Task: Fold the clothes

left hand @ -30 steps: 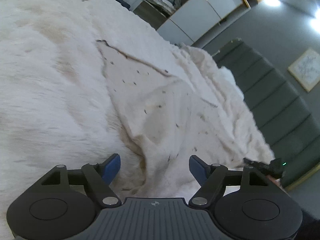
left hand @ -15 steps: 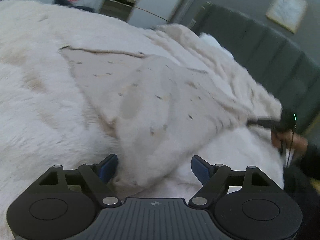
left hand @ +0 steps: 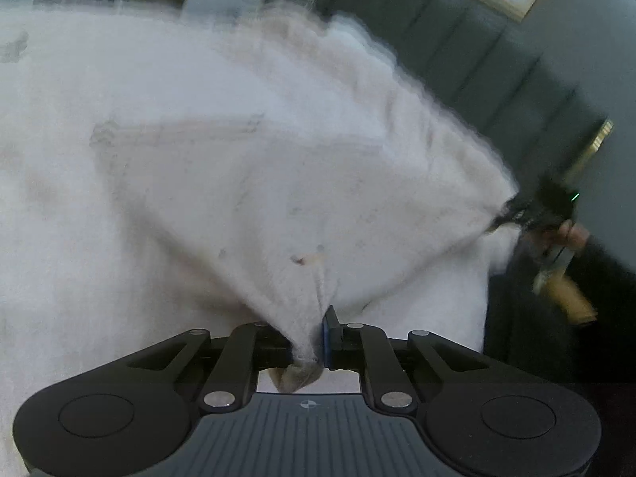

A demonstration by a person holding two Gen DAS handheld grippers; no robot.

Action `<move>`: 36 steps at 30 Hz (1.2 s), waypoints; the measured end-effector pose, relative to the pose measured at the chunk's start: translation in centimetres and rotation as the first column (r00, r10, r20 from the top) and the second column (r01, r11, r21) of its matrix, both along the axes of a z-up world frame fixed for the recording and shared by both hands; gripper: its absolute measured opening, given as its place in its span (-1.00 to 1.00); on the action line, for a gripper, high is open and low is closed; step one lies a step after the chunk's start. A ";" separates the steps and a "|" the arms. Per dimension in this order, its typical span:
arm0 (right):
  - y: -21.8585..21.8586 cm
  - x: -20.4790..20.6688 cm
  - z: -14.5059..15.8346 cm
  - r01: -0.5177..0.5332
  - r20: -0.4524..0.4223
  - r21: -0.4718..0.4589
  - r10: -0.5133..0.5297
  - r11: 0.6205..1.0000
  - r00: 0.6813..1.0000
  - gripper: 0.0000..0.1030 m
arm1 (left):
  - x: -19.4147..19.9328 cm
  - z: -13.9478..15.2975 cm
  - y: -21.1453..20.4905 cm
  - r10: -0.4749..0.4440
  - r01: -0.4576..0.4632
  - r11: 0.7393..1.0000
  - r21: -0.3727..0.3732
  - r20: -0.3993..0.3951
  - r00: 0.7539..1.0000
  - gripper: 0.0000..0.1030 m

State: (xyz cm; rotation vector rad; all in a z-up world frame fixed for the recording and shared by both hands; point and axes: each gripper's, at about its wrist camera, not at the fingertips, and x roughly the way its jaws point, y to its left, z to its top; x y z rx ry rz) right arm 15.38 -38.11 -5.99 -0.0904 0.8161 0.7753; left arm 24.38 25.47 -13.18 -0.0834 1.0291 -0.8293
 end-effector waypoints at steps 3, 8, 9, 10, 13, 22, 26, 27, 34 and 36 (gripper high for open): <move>-1.0 -3.4 -2.0 0.018 -0.087 -0.062 -0.024 0.998 0.996 -0.86 | -2.0 -1.0 1.3 0.056 -0.056 0.998 0.007 -0.012 0.998 -0.61; -5.1 -4.5 0.0 0.276 -0.021 0.117 -0.275 0.954 0.961 0.00 | -3.3 1.0 3.9 0.211 -0.199 0.967 -0.158 0.058 0.976 0.29; -5.8 -4.1 -0.1 0.332 -0.047 0.178 -0.329 0.926 0.943 -0.01 | -3.1 1.0 4.1 0.250 -0.235 0.955 -0.180 0.064 0.966 0.36; -6.4 -3.7 -0.3 0.387 -0.077 0.238 -0.380 0.891 0.922 0.00 | -2.7 0.7 4.3 0.299 -0.282 0.939 -0.195 0.060 0.952 0.45; -6.4 -2.3 -3.2 0.522 -0.236 0.314 -0.468 0.793 0.852 -0.01 | -1.0 -0.7 4.4 0.421 -0.410 0.884 -0.226 0.001 0.907 0.46; -4.7 -1.6 -6.4 0.597 -0.323 0.278 -0.512 0.753 0.796 -0.96 | 2.3 -3.0 4.0 0.545 -0.558 0.816 -0.148 -0.125 0.829 -0.99; -5.4 -2.9 -5.0 0.635 -0.207 0.105 -0.608 0.765 0.766 -0.92 | 1.7 -1.8 5.4 0.561 -0.564 0.820 -0.095 -0.061 0.826 -0.91; -5.9 -3.4 -4.5 0.648 -0.177 0.100 -0.627 0.755 0.759 -0.83 | 1.8 -1.3 5.5 0.546 -0.549 0.828 -0.116 -0.056 0.836 -0.79; -5.7 3.4 -4.7 0.651 -0.233 0.304 -0.608 0.695 0.759 0.01 | 7.6 -1.0 5.9 0.586 -0.594 0.768 -0.237 -0.111 0.802 0.47; -5.5 7.0 -5.6 0.675 -0.290 0.303 -0.610 0.673 0.738 0.03 | 10.5 -2.6 5.2 0.583 -0.604 0.773 -0.192 -0.159 0.797 0.47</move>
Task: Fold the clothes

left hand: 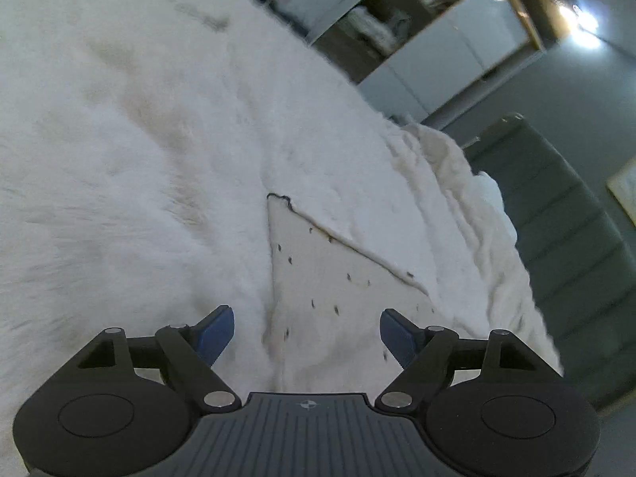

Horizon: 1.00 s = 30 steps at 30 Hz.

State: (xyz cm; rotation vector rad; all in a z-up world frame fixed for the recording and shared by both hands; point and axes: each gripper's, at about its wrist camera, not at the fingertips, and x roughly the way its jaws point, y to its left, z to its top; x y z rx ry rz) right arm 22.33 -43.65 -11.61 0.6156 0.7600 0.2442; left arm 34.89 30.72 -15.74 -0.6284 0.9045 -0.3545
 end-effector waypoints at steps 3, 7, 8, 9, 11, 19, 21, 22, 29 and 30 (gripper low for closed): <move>0.4 5.4 -2.7 0.020 -0.090 0.069 -0.013 0.997 0.996 -0.06 | 4.1 -2.2 -1.9 -0.046 0.050 0.997 0.054 -0.073 0.996 0.47; 0.8 9.0 -4.5 -0.003 -0.086 0.126 0.014 0.992 0.996 -0.97 | 7.4 -3.1 -3.2 -0.113 0.113 0.993 0.015 -0.036 0.993 -0.88; 0.7 8.9 -4.2 -0.002 -0.068 0.126 0.011 0.992 0.998 -0.97 | 8.2 -2.9 -3.3 -0.110 0.111 0.993 0.038 -0.015 0.994 -0.98; 0.6 8.8 -4.0 -0.001 -0.050 0.125 0.007 0.992 0.999 -0.98 | 8.7 -2.4 -3.2 -0.080 0.077 0.991 0.113 0.023 0.997 -0.97; -0.1 8.0 -2.7 0.019 -0.015 0.055 -0.018 0.998 1.000 -0.97 | 9.4 -1.9 -3.4 -0.083 0.070 0.979 0.189 0.058 0.995 -0.97; -1.4 7.4 -1.0 0.161 0.069 -0.155 -0.152 0.975 0.986 -0.31 | 11.4 0.1 -6.1 -0.176 0.139 0.941 0.308 0.094 0.980 0.23; -2.2 9.5 -1.2 0.162 0.077 -0.086 -0.156 0.983 0.985 -0.16 | 12.5 0.0 -7.0 -0.169 0.129 0.935 0.329 0.094 0.981 0.29; -2.0 11.2 -1.5 0.150 0.068 -0.081 -0.144 0.985 0.987 -0.16 | 13.3 -0.7 -7.6 -0.165 0.135 0.935 0.327 0.068 0.984 0.28; -1.9 16.4 -3.0 0.146 0.039 -0.098 -0.142 0.984 0.989 -0.96 | 16.4 -3.6 -9.3 -0.050 0.038 0.941 0.337 0.026 0.998 -0.76; -2.1 16.3 -3.0 0.173 0.042 -0.121 -0.169 0.977 0.985 -0.83 | 16.4 -3.8 -9.2 -0.022 0.013 0.939 0.343 0.024 0.999 -0.75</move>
